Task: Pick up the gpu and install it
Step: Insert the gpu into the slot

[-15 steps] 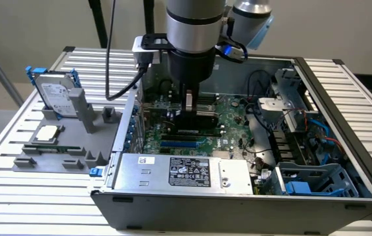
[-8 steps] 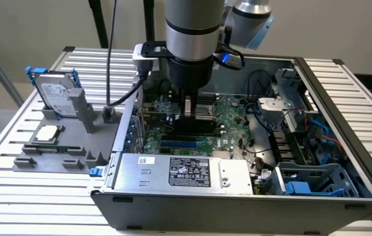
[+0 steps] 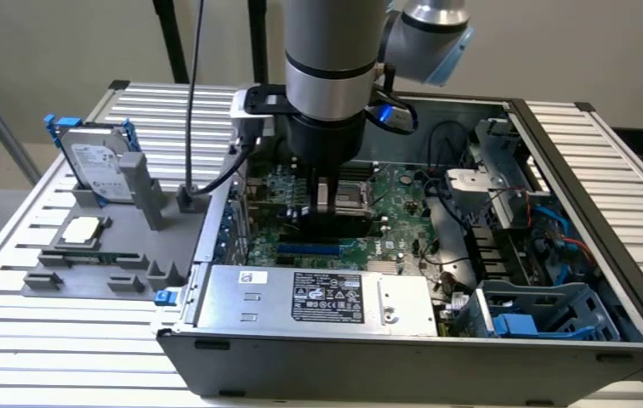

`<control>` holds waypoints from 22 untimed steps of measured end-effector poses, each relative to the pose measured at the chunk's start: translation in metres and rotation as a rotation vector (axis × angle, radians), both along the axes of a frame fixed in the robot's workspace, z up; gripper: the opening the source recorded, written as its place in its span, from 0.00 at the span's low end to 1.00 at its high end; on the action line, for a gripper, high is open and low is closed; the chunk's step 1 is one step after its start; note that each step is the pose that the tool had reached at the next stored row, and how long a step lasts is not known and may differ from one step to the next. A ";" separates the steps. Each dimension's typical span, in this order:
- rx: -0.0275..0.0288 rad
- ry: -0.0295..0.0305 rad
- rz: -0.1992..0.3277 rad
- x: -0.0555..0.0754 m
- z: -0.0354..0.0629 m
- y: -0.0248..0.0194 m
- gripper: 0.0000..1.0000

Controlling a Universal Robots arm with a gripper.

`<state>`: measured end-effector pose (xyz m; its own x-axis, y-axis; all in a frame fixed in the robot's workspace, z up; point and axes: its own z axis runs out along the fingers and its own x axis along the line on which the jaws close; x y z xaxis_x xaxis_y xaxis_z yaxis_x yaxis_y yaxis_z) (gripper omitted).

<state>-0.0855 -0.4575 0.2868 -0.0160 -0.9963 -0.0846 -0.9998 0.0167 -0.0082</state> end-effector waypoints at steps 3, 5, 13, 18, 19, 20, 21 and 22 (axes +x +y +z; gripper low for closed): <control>0.0000 0.0000 0.000 -0.001 -0.0055 -0.0001 0.27; 0.0001 -0.0001 0.000 -0.002 -0.0092 -0.0001 0.27; -0.0015 0.0003 0.000 -0.003 -0.0201 -0.0001 0.27; -0.0015 0.0001 0.000 -0.003 -0.0205 -0.0001 0.27; -0.0016 0.0000 0.000 -0.003 -0.0209 0.0000 0.27; -0.0025 0.0000 0.000 -0.003 -0.0212 0.0000 0.27; -0.0040 0.0001 0.000 -0.003 -0.0216 -0.0001 0.27; -0.0058 0.0004 0.000 -0.003 -0.0220 0.0000 0.27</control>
<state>-0.0888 -0.4575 0.2647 -0.0159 -0.9968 -0.0788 -0.9998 0.0166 -0.0079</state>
